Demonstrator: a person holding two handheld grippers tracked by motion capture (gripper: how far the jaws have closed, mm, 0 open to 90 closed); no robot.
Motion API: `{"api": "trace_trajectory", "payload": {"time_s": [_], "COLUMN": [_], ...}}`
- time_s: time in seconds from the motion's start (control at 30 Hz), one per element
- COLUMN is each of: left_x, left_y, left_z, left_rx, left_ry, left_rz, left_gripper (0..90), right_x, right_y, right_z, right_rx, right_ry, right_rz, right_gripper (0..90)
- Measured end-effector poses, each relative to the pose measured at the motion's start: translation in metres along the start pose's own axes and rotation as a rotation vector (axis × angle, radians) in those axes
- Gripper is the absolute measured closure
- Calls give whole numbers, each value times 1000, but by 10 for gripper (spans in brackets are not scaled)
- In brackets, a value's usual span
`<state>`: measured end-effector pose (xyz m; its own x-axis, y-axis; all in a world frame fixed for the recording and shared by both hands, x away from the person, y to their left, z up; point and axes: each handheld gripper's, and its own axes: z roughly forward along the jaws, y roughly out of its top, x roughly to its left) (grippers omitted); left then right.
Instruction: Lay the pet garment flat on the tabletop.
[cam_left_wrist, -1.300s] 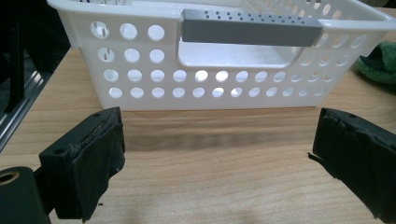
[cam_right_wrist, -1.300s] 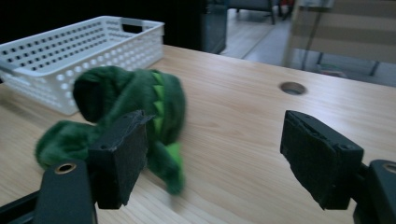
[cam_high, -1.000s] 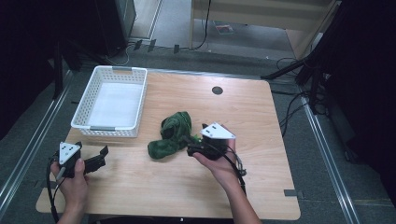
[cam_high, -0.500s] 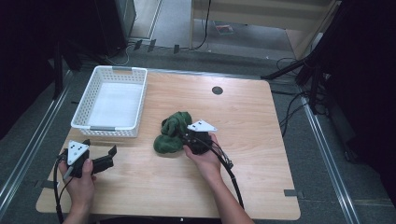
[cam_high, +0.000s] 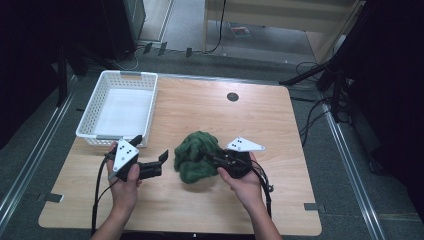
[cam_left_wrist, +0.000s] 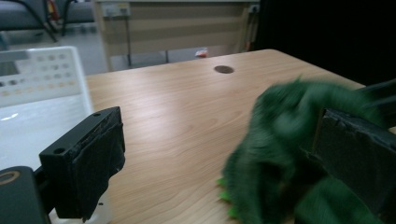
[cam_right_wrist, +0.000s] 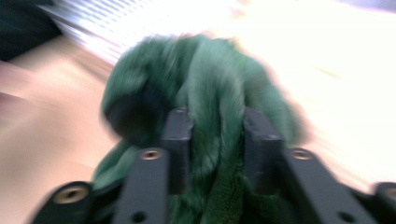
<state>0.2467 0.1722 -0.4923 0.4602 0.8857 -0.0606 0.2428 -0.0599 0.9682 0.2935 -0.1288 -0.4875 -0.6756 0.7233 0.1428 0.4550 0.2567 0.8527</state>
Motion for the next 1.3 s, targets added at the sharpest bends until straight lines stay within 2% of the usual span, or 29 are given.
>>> {"api": "trace_trajectory", "payload": {"time_s": [0.03,0.1,0.13,0.17,0.23,0.33,0.37,0.4,0.47,0.5,0.53,0.57,0.63,0.67,0.7,0.73,0.77,0.8,0.83,0.9,0.93,0.97,1.0,1.03,1.07,1.1,1.13,1.2,1.3], "left_x": [-3,-6,-6,-8,-9,-12,-12,-15,-18,-19,-19,-20,-19,-14,-14,-8,-7,-7,-5,-6,-9,-11,-11,-16,-16,-23,-25,-30,-34], "left_y": [-5,-9,-9,-13,-16,-19,-19,-22,-26,-28,-28,-29,-31,-33,-33,-34,-35,-35,-36,-38,-39,-39,-39,-42,-42,-44,-44,-45,-45], "left_z": [6,12,12,15,19,25,25,30,34,36,36,36,35,33,33,32,32,32,32,34,36,37,37,41,41,44,45,48,51], "left_rx": [14,42,42,54,69,93,93,132,183,208,208,227,243,253,253,274,281,281,285,300,308,318,318,336,336,352,362,372,391], "left_ry": [-23,-48,-48,-78,-106,-100,-100,-132,-180,-188,-188,-190,-176,-153,-153,-117,-114,-114,-128,-134,-135,-139,-139,-161,-161,-185,-191,-212,-203], "left_rz": [4,16,16,36,15,-9,-9,-1,-20,-17,-17,-12,-8,-20,-20,-36,-50,-50,-63,-79,-82,-75,-75,-62,-62,-50,-41,-35,-15], "left_gripper": [27,27,27,28,29,124,156,155,154,151,142,142,139,139,139,143,151,163,197,225,232,243,246,246,245,244,243,222,218], "right_x": [-17,-33,-39,-42,-42,-33,-33,-24,-16,-11,-4,-4,10,22,22,27,30,30,36,39,41,40,38,34,34,30,29,25,24], "right_y": [-12,-18,-19,-18,-13,-3,-3,2,4,4,5,5,3,-3,-3,-10,-14,-14,-21,-27,-29,-29,-29,-26,-26,-22,-20,-16,-12], "right_z": [2,-2,-6,-11,-20,-29,-29,-33,-36,-36,-34,-34,-26,-11,-11,1,8,8,21,28,31,30,28,23,23,15,12,4,-2], "right_rx": [56,57,46,26,-22,-89,-89,-120,-146,-153,-148,-148,-108,-35,-35,-10,-1,-1,38,70,89,92,74,43,43,-6,-19,-46,-77], "right_ry": [-115,-150,-168,-180,-182,-174,-174,-165,-115,-67,-18,-18,57,89,89,73,30,30,-113,-239,-293,-304,-276,-218,-218,-188,-180,-128,-69], "right_rz": [55,124,137,130,106,43,43,11,3,-9,-32,-32,-99,-130,-130,-133,-137,-137,-185,-259,-281,-288,-263,-215,-215,-174,-162,-116,-81], "right_gripper": [531,481,478,485,491,492,492,499,516,528,527,527,522,495,495,433,401,401,336,411,515,655,735,791,791,856,863,864,868]}}
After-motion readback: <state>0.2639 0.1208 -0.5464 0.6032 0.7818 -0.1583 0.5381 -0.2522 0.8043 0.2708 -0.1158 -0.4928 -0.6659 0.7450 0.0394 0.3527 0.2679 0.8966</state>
